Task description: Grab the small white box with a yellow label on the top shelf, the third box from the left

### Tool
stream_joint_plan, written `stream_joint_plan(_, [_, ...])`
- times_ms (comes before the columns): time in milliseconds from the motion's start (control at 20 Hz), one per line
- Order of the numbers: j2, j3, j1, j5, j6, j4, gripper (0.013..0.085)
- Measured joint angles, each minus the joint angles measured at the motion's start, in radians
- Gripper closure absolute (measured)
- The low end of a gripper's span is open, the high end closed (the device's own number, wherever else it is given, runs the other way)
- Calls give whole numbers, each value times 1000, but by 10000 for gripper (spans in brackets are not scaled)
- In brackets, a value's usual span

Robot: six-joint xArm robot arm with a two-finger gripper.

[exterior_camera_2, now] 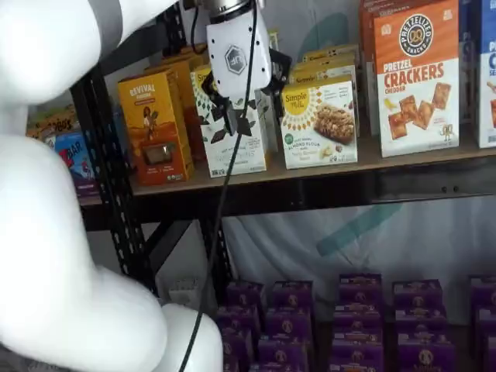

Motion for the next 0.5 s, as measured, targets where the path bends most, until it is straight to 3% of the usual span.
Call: stream_joint_plan(500, [88,-52,-64,-58,-63,2,130])
